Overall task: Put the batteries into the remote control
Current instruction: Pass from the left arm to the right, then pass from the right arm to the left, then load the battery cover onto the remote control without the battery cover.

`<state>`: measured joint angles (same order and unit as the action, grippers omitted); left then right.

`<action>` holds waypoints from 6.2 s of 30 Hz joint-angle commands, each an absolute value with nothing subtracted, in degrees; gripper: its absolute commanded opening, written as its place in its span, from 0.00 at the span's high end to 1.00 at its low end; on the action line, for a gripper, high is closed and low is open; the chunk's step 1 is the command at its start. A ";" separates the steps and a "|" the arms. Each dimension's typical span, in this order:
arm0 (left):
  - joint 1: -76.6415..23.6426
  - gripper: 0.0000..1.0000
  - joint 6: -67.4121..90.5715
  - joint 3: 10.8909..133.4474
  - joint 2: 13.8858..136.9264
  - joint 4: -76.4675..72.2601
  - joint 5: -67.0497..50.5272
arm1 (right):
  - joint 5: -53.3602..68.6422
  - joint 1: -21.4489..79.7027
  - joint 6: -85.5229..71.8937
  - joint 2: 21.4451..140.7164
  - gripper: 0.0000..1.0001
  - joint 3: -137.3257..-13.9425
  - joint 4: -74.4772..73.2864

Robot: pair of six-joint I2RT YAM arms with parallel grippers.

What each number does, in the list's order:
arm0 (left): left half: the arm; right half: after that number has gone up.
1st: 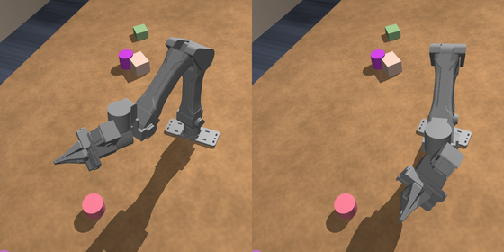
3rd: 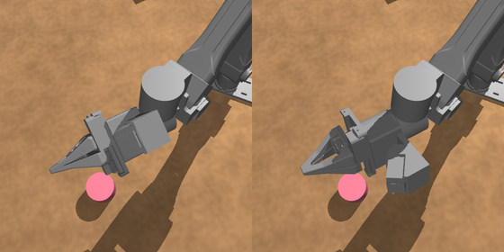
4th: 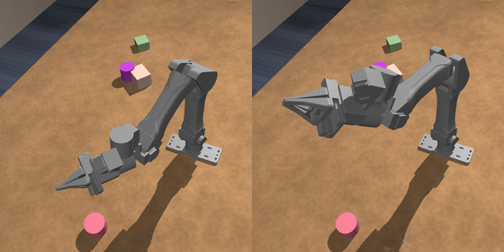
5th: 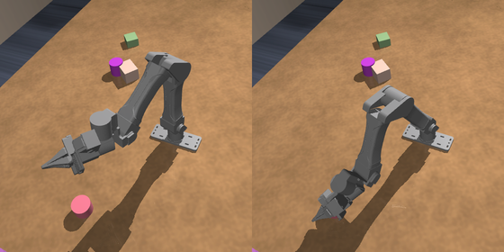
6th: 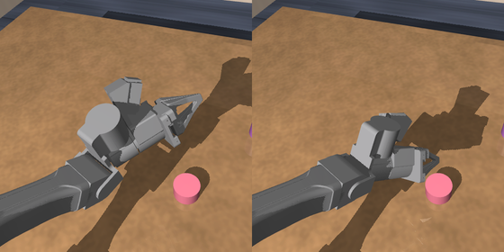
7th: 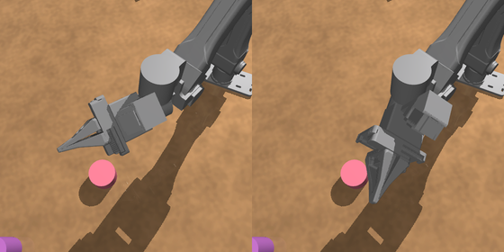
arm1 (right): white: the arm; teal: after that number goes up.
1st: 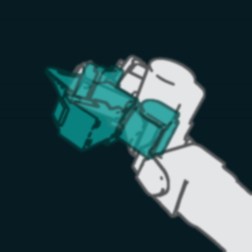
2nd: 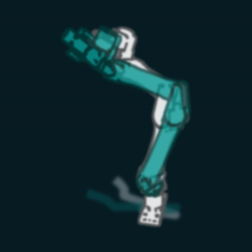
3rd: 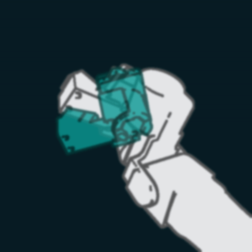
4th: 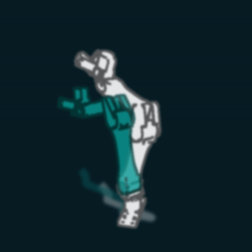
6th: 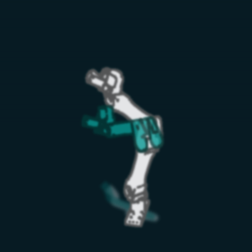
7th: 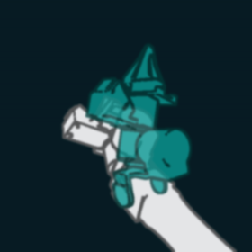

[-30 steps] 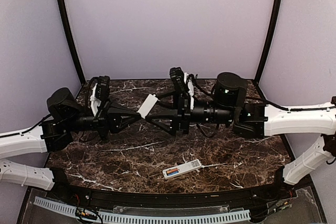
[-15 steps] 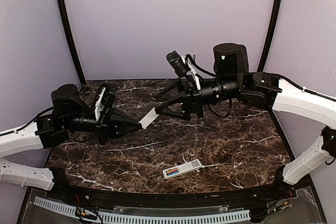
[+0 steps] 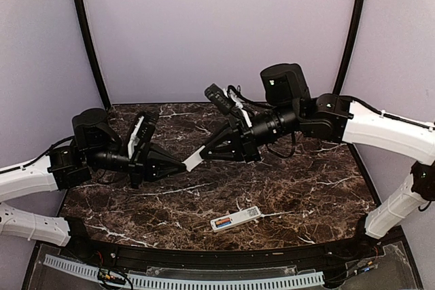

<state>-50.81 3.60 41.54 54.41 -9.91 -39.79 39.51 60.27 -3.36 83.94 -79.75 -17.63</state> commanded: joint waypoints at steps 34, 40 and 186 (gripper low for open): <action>-62.57 0.36 -24.85 48.38 56.38 5.95 -3.18 | 19.52 59.17 -45.24 83.53 1.00 -67.15 -4.37; -64.58 0.34 -26.52 48.87 62.00 4.68 0.32 | 22.32 59.19 -46.32 85.82 1.00 -64.65 -0.41; -74.94 1.00 12.65 43.01 90.87 -2.94 3.14 | 24.18 45.73 -33.95 84.20 0.57 -35.19 -5.75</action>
<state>-75.40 12.25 42.30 91.39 -5.39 5.28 22.37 45.71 -35.18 83.24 -34.09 -7.94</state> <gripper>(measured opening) 0.231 0.434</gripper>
